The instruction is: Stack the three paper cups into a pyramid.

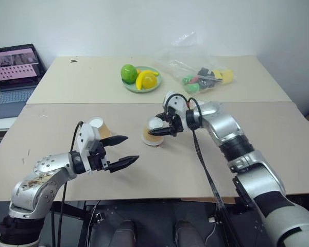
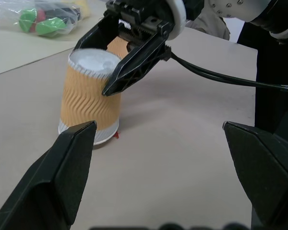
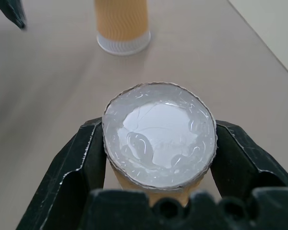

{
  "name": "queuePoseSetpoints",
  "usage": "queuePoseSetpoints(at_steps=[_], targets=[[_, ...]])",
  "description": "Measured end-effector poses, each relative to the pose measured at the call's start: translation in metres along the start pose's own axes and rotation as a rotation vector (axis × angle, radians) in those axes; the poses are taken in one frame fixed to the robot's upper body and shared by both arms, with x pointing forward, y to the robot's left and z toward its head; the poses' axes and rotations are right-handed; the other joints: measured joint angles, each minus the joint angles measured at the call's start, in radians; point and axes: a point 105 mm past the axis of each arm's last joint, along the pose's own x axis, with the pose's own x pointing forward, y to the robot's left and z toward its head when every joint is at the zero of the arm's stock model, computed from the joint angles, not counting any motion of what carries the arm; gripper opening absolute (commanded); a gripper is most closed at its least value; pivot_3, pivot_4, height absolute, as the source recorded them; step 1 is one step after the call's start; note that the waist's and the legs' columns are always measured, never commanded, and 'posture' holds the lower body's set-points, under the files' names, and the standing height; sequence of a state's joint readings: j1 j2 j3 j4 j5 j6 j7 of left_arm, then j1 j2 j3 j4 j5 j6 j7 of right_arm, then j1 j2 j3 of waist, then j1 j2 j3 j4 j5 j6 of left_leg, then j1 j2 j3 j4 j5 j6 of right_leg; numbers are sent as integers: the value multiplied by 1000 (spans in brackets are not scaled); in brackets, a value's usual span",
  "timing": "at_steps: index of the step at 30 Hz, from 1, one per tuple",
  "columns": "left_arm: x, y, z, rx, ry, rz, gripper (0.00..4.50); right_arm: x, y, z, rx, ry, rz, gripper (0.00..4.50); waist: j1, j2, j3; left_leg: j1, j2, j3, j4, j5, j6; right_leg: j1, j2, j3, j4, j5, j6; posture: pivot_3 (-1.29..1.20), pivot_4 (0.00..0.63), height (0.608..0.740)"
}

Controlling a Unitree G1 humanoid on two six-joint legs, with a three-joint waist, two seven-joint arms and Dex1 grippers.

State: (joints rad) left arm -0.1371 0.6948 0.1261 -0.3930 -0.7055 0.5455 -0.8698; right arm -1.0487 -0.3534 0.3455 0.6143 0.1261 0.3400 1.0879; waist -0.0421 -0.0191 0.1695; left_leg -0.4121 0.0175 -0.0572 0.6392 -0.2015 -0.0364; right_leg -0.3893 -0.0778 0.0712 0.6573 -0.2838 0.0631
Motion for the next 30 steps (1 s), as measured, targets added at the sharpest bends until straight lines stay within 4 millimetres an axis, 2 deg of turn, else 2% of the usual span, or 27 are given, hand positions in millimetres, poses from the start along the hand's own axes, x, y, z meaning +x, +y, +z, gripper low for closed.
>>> queuePoseSetpoints(at_steps=[5, 7, 8, 10, 14, 19, 22, 25, 27, 30], targets=[[-1, -1, -4, -13, 2, 19, 4500, 3, -1, 0, -34, 5, 15, 2811, -4, 0, 0, 3, 1, 0, 0, 0, 0, 1, 0, 0, 2, 0, 0, 0, 150, 740], [-1, -1, -4, -15, 2, 24, 4500, 3, -2, 0, -42, 7, 16, 3791, -4, 0, 0, 4, 0, 0, 0, 0, 0, 1, 0, 0, 2, 0, 0, 0, 150, 740], [-1, -1, -4, -14, 2, 26, 4500, 3, -2, -1, -44, 9, 14, 3892, -3, 0, 0, 4, 0, 0, 0, 0, 0, 2, 0, 0, 2, 0, 0, 0, 150, 740], [-1, -1, -4, -14, 0, 30, 4500, 3, -3, -7, -41, 39, 9, 4471, -3, 0, 0, 3, 0, 0, 0, 0, 0, 1, 0, 0, 2, 0, 0, 0, 150, 740], [-1, 0, -4, -16, -4, 37, 4500, 4, 0, -14, -25, 47, 16, 4471, -4, 0, 0, 1, 0, 0, 0, 0, 0, -1, 0, 0, 2, 0, 0, 0, 150, 740], [-1, 0, -3, -10, -5, 38, 4500, -3, 0, -2, -57, 7, 12, 4471, -5, 0, 0, 2, 1, 0, 0, 0, 0, -1, 0, 0, 3, 0, 0, 0, 150, 740], [1, 3, 0, 5, -9, 44, 4500, -24, -3, 9, -78, -27, -13, 4471, 1, 0, 0, 1, 0, 0, 0, 0, 0, 0, 0, 0, 2, 0, 0, 0, 150, 740], [2, 5, 4, 16, -19, 42, 4500, -62, -10, 15, -120, -28, -75, 4471, 7, 0, 0, 0, 0, 0, 0, 0, 0, 0, -1, -1, 0, 0, 0, 0, 150, 740], [2, 6, 3, 16, -16, 45, 4500, -92, -14, 8, -115, -10, -131, 4471, 9, 0, 0, -1, 0, 0, 0, 0, 0, -1, -1, -1, -1, 0, 0, 0, 150, 740], [2, 8, 3, 19, -10, 50, 4500, -115, -17, -4, -78, 8, -210, 4471, 6, 0, 0, -1, 0, 0, 0, 0, 0, 0, 0, -1, 0, 0, 0, 0, 150, 740]])
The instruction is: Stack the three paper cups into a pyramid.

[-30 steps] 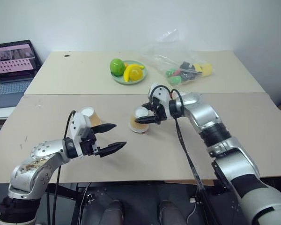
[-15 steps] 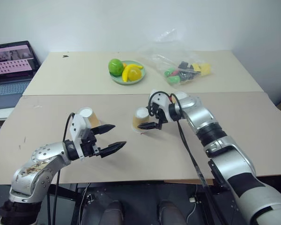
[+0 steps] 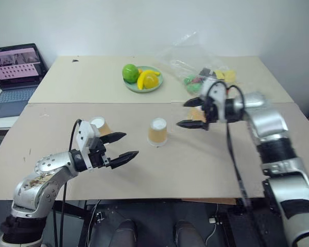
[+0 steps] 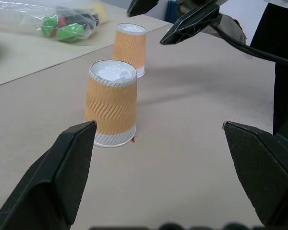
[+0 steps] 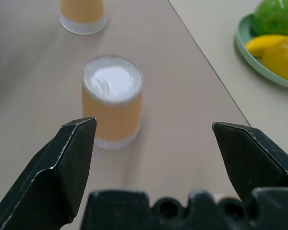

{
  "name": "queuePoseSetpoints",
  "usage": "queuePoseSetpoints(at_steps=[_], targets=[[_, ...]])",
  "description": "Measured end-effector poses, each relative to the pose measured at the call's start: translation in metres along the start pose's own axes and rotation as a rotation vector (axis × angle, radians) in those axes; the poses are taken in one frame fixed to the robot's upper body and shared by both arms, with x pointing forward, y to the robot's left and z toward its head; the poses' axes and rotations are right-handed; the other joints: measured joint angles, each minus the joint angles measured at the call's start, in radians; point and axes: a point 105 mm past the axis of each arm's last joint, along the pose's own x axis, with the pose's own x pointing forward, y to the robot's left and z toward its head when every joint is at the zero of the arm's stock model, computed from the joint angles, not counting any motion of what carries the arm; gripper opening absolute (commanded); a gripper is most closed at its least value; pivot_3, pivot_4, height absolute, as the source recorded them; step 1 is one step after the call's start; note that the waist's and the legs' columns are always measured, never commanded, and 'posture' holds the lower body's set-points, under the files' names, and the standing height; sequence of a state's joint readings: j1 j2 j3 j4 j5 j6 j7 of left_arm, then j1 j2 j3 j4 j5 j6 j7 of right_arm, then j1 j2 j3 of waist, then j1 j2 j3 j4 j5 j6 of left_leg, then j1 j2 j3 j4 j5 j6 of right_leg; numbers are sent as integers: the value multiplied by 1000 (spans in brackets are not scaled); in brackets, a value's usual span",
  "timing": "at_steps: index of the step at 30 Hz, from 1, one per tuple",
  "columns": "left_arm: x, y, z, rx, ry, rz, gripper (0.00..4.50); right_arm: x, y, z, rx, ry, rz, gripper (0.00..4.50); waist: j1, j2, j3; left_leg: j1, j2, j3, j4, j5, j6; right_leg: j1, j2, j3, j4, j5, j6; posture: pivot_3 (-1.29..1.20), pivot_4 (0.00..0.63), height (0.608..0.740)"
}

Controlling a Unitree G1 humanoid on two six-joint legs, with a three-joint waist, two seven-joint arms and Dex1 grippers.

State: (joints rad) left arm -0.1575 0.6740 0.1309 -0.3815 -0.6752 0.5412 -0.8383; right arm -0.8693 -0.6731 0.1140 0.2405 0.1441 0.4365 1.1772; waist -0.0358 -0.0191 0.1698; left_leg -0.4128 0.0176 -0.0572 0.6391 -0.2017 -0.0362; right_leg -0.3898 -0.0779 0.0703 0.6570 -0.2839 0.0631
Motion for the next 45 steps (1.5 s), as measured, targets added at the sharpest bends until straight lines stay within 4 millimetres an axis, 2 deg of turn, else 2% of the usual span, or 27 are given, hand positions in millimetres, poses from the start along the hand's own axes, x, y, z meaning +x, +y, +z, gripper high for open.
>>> queuePoseSetpoints(at_steps=[3, 6, 8, 10, 11, 14, 18, 26, 32, 41, 45], targets=[[0, 1, -1, 4, 4, 4, 4500, -21, -20, -17, 100, 11, -204, 4471, -12, 0, 0, 2, 0, 2, 0, 0, 0, 0, 0, 2, 1, 0, 0, 0, 150, 740], [0, 1, -1, 6, 7, 5, 4500, -42, -51, -25, 161, 1, -555, 4471, -15, 0, 0, 3, 1, 1, -1, 0, 0, 0, 1, 2, 2, 0, 0, 0, 150, 740], [0, 2, -2, 6, 10, 7, 4500, -43, -52, -34, 177, 16, -656, 4471, -14, 0, 0, 2, 1, 1, -1, 0, 0, 0, 1, 2, 1, 0, 0, 0, 150, 740], [0, 3, -1, 11, 10, 8, 4500, -29, -41, -52, 253, 17, -726, 4471, -14, -1, 0, 1, 0, 2, -1, 0, 0, 0, 0, 3, 1, 0, 0, 0, 150, 740], [1, 4, 1, 17, 8, 5, 4500, -21, -34, -64, 292, 43, -735, 4471, -12, -1, 0, 1, 0, 2, -1, 0, 0, -1, 0, 3, 2, 0, 0, 0, 150, 740], [2, 5, 2, 19, 6, 3, 4500, -10, -22, -80, 349, 69, -736, 4471, -9, 0, 0, 1, 0, 2, -1, 0, 0, 0, 0, 3, 2, 0, 0, 0, 150, 740], [2, 6, 3, 18, 7, -7, 4500, -4, -19, -75, 366, 35, -738, 4471, -9, 0, 0, 2, 0, 1, -1, 0, 0, 0, 0, 2, 1, 0, 0, 0, 150, 740], [1, 7, 2, 17, 16, -13, 4500, 3, -27, -77, 394, 29, -749, 4471, -13, 0, 0, 2, 0, 2, -1, 0, 0, 0, 1, 2, 2, 0, 0, 0, 150, 740], [0, 7, 1, 18, 19, -9, 4500, 25, -40, -65, 409, -23, -728, 4471, -15, 0, 0, 2, 0, 2, -1, 0, 0, 0, 1, 2, 2, 0, 0, 0, 150, 740], [0, 9, 0, 29, 31, 9, 4500, 45, -55, -50, 406, -72, -704, 4471, -13, 0, 0, 2, 0, 1, -1, 0, 0, 0, 1, 2, 2, 0, 0, 0, 150, 740], [-1, 10, 0, 30, 31, 18, 4500, 57, -57, -49, 425, -80, -687, 4471, -15, 0, 0, 2, 0, 1, -1, 0, 0, 0, 1, 2, 2, 0, -1, 0, 150, 740]])
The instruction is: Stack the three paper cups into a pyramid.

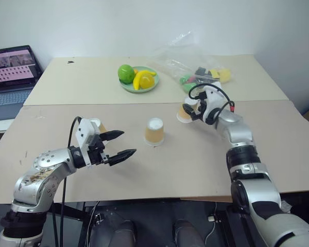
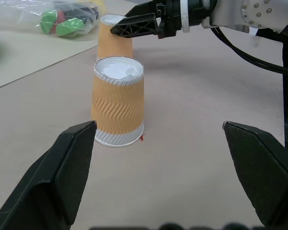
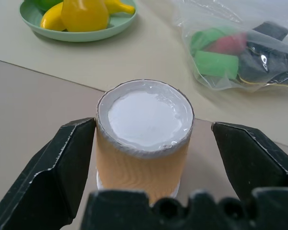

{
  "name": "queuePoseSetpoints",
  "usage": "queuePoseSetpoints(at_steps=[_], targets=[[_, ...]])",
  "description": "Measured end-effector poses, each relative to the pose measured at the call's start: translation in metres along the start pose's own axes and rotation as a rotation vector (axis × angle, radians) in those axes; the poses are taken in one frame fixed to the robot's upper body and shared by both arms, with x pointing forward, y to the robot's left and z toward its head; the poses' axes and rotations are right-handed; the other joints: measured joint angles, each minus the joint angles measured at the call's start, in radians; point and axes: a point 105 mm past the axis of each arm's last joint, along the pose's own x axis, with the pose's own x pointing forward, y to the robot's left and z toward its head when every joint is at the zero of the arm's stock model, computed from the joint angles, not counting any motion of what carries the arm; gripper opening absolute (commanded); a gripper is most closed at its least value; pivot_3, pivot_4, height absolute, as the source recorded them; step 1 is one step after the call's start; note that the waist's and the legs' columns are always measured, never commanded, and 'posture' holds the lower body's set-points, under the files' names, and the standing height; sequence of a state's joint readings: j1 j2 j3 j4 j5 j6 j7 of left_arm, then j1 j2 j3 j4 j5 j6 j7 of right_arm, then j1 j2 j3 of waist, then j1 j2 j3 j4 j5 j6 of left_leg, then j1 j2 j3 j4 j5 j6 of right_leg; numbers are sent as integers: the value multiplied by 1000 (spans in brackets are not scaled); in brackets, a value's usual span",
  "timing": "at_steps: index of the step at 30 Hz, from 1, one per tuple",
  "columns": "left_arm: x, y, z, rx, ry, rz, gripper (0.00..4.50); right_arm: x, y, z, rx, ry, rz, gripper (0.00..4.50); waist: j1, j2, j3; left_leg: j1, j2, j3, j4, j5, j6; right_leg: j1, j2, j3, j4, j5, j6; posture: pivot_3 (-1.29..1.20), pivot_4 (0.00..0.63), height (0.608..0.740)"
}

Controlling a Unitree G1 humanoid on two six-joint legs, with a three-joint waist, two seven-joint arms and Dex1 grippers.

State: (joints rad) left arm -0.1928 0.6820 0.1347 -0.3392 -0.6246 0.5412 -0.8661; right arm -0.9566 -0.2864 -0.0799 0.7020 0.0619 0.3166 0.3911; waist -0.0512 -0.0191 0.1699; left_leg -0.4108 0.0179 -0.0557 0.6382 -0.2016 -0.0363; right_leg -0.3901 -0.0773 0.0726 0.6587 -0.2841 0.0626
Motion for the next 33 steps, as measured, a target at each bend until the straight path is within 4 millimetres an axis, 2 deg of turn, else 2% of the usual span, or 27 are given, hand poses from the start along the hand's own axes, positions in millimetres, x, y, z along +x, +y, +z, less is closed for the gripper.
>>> queuePoseSetpoints(at_steps=[7, 11, 13, 14, 18, 20, 22, 26, 29, 33], targets=[[-1, 1, 0, 2, 3, 8, 4500, 10, 5, -5, 29, 11, 13, 4471, -7, 0, 0, 0, 0, 0, 0, 0, 0, 0, 0, 0, 0, 0, 0, 0, 150, 740], [-2, 2, 0, 6, 6, 13, 4500, 11, 4, -6, 30, 6, 11, 3384, -12, 0, 0, 0, 0, 0, 0, 0, 0, 0, 0, 0, 0, 0, 0, 0, 150, 740], [-2, 2, 0, 6, 7, 18, 4500, 11, 5, -6, 29, 3, 15, 2648, -16, 0, 0, 0, 0, 0, 0, 0, 0, 0, 0, 0, 0, 0, 0, 0, 150, 740], [-2, 3, 0, 6, 7, 19, 4500, 11, 6, -6, 28, 1, 22, 2475, -17, 0, 0, 0, 0, 0, 0, 0, 0, 0, 0, 0, 1, 0, 0, 0, 150, 740], [-2, 3, 0, 7, 8, 21, 4500, 11, 10, -4, 20, -6, 43, 2475, -19, 0, 0, 0, 0, 0, 0, 0, 0, 0, 0, 0, 1, 0, 0, 0, 150, 740], [-2, 3, -1, 6, 9, 22, 4500, 9, 9, 5, 5, -31, 64, 2475, -18, 1, 0, 0, 0, 0, 0, 0, 0, -1, 0, 0, 1, 0, 0, 0, 150, 740], [-2, 2, -1, 6, 10, 23, 4500, 1, 4, 21, -32, -81, 107, 2475, -18, 1, 0, 0, 0, -1, -1, 0, 0, -1, 0, 0, 1, 0, 0, 0, 150, 740], [-2, 2, -2, 4, 10, 27, 4500, -28, -2, 35, -95, -102, 298, 2475, -6, 1, 1, -2, 0, -1, 0, 0, 0, 0, 0, -1, -1, 0, 0, 0, 150, 740], [-1, 1, -1, 5, 6, 26, 4500, -55, 6, 31, -155, -62, 502, 2475, -3, 1, 1, -1, 0, -1, 0, 0, 0, 0, 0, -1, -1, 0, 0, 0, 150, 740], [0, 0, 0, 8, 1, 23, 4500, -71, 28, 12, -179, 10, 710, 2475, -16, 1, 1, 1, 1, 0, 0, 0, 0, 1, 0, 0, 0, 0, 0, 0, 150, 740]])
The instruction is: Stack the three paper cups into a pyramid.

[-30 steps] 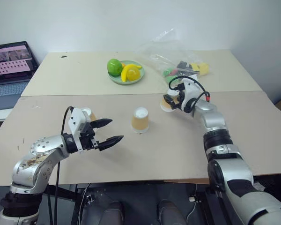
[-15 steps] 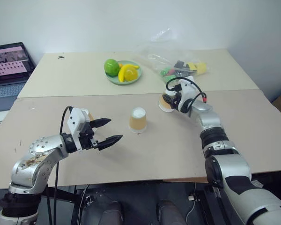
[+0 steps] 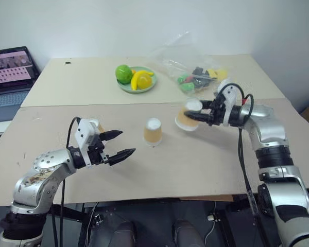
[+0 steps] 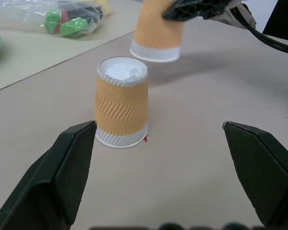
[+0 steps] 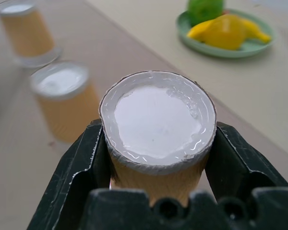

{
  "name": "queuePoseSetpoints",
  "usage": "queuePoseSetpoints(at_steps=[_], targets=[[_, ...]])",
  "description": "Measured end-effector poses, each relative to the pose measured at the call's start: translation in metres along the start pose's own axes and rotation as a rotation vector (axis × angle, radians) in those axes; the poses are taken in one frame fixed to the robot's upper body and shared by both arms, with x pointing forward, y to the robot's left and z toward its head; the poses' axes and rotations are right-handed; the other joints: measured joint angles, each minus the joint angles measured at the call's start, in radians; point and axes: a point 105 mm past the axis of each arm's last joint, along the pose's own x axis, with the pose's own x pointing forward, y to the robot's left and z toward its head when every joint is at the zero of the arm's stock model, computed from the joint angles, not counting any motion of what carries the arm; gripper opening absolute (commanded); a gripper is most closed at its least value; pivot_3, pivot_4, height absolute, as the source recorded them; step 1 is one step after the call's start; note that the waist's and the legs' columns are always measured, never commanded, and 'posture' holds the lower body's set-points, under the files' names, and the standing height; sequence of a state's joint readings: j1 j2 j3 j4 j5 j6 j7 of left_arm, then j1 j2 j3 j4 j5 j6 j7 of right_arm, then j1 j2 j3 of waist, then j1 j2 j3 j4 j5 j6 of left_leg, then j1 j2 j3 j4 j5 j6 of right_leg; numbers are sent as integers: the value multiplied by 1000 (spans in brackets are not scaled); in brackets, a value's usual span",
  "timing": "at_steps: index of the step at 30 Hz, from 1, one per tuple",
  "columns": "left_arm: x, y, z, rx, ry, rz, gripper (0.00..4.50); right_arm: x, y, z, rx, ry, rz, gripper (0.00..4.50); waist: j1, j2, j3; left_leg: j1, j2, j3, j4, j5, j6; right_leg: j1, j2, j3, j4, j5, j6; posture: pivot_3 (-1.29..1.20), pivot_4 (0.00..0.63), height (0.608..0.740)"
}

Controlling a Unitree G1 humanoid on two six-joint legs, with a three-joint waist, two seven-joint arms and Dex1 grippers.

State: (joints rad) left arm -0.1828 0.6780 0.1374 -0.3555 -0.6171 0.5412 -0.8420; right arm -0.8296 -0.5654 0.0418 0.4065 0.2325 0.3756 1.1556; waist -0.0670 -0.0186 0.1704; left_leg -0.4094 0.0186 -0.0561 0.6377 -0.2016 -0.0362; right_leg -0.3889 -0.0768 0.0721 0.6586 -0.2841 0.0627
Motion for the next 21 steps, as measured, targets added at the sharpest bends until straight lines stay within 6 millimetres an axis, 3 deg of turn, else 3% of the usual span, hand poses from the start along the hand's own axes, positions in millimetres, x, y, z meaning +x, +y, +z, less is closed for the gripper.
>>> queuePoseSetpoints(at_steps=[3, 9, 21], targets=[[0, -1, 1, 0, -3, -3, 4500, 8, 16, -13, 26, 24, 103, 2475, -2, 0, 0, 0, 0, 0, 0, 0, 0, 0, 0, 0, 0, 0, 0, 0, 150, 740], [1, -4, 4, 9, -12, -10, 4500, 29, 26, -29, 24, 44, 150, 2475, 1, 0, 0, -1, 0, 0, 0, 0, 0, 0, -1, 0, 0, 0, 0, 0, 150, 740], [-7, -4, 7, 8, -3, 16, 4500, 43, 25, -27, -25, 28, 144, 2475, 3, 0, 0, 0, 0, 0, 0, 0, 0, 0, 0, 0, 0, 0, 0, 0, 150, 740]])
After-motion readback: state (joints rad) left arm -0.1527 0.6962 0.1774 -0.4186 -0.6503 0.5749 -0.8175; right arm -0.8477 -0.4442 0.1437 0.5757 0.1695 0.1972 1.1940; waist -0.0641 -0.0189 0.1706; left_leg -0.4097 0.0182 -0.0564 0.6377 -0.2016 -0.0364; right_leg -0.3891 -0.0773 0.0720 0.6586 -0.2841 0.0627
